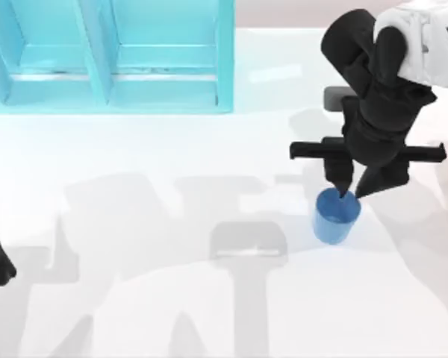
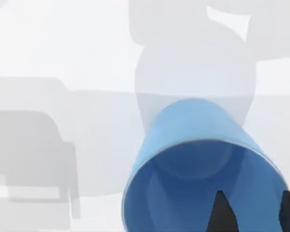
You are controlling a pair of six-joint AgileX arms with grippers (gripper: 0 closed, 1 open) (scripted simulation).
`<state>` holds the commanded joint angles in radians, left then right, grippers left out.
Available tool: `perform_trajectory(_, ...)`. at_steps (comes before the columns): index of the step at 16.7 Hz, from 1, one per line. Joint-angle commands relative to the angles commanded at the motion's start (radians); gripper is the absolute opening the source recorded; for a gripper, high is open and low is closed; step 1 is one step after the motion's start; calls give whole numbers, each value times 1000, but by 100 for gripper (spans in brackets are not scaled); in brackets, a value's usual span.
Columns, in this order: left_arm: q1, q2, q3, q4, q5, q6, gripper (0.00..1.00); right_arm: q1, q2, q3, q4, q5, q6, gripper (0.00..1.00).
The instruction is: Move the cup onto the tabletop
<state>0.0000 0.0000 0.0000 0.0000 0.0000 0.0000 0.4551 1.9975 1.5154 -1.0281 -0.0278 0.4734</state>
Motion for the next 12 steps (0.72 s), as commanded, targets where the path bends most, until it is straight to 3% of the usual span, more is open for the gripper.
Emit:
perform_trajectory(6,0,0,0,0,0,0,100,0,0,0,0,0,0,98)
perform_trajectory(12,0,0,0,0,0,0,100,0,0,0,0,0,0,100)
